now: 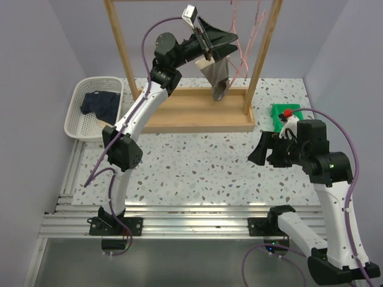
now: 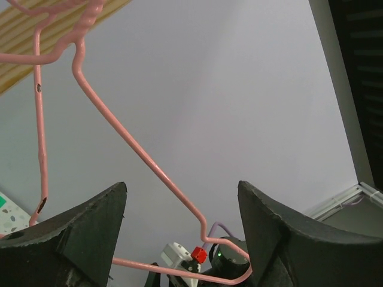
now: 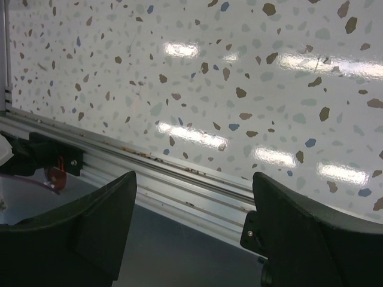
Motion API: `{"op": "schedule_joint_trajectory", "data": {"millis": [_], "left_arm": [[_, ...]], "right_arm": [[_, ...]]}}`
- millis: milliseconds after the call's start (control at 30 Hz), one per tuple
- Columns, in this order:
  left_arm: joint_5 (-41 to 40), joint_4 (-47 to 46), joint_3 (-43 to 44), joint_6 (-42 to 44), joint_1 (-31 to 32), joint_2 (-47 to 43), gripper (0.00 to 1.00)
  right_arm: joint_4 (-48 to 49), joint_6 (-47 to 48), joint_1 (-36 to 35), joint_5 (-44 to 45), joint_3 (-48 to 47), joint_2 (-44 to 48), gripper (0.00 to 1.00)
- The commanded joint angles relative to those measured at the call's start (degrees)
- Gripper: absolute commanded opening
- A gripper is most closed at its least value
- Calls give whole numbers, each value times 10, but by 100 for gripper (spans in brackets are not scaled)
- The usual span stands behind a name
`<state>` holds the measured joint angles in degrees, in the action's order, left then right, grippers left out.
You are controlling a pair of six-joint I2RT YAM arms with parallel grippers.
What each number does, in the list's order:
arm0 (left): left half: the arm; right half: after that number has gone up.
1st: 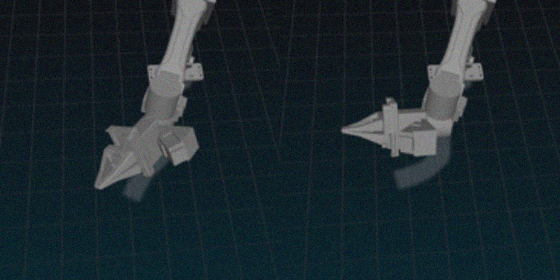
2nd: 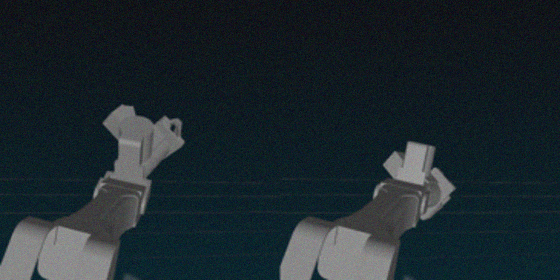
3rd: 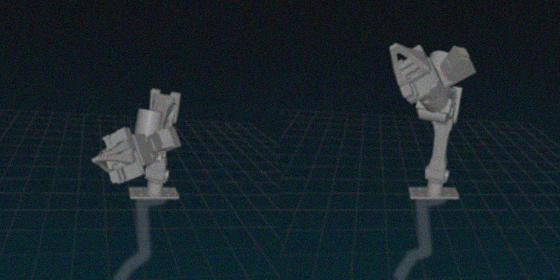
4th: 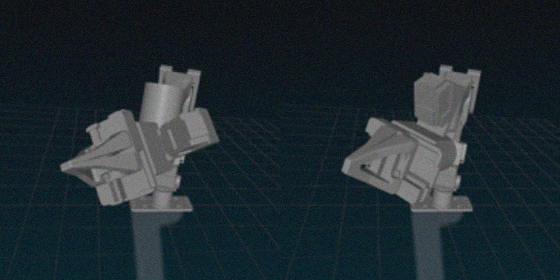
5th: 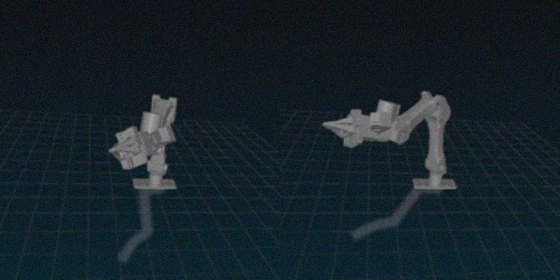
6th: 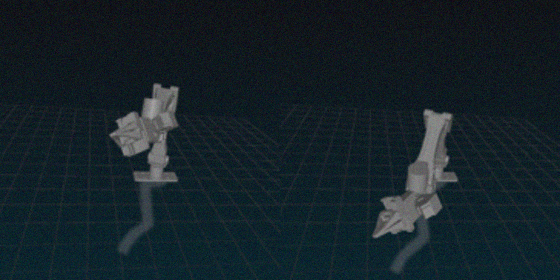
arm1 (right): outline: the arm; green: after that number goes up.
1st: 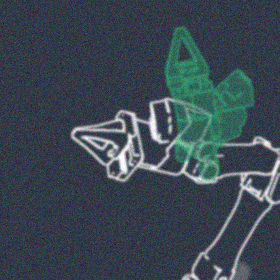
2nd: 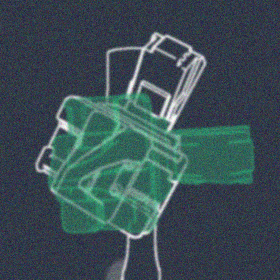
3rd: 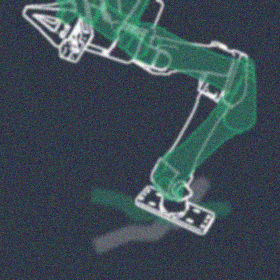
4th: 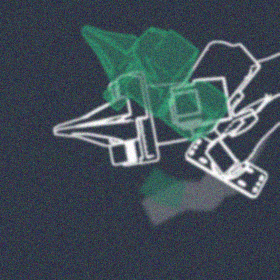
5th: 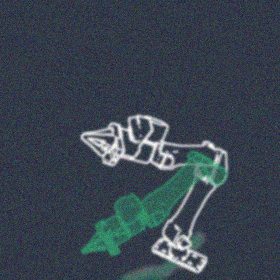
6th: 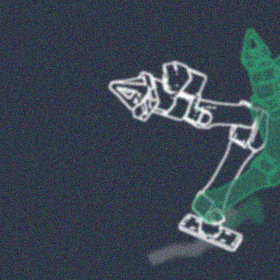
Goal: Remove the underwear clipped to the hanger
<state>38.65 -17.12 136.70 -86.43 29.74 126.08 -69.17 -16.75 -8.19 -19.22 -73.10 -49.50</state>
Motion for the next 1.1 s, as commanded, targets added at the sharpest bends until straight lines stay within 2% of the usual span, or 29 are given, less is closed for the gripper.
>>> {"op": "schedule_joint_trajectory", "data": {"millis": [0, 67, 233, 533, 633, 667, 733, 767, 800, 833, 1067], "left_arm": [[-15, -21, 23, -4, -1, -4, 79], [-23, -21, 23, -5, 1, -2, 84], [-43, -48, 22, -33, 11, 10, 84], [-87, -81, 29, -82, 43, 41, 78], [-96, -91, 28, -92, 45, 46, 70], [-97, -92, 29, -94, 45, 46, 63], [-107, -99, 31, -96, 45, 46, 54], [-110, -99, 33, -96, 45, 46, 44], [-112, -99, 35, -96, 45, 46, 39], [-115, -99, 36, -96, 45, 48, 30], [-112, -106, 37, -102, 39, 47, 9]], "right_arm": [[6, 15, -8, -9, -27, -7, 81], [5, 15, -9, -11, -33, -10, 80], [6, 15, -10, -15, -35, -10, 77], [7, 10, -10, -13, -32, -6, 75], [10, 7, -10, -11, -28, -4, 73], [10, 6, -11, -10, -27, -3, 73], [12, 5, -11, -11, -25, -3, 72], [13, 3, -11, -10, -22, -1, 72], [14, 4, -10, -9, -21, -1, 71], [15, 3, -10, -9, -20, -2, 71], [20, 3, -10, -8, -17, -8, 70]]}}
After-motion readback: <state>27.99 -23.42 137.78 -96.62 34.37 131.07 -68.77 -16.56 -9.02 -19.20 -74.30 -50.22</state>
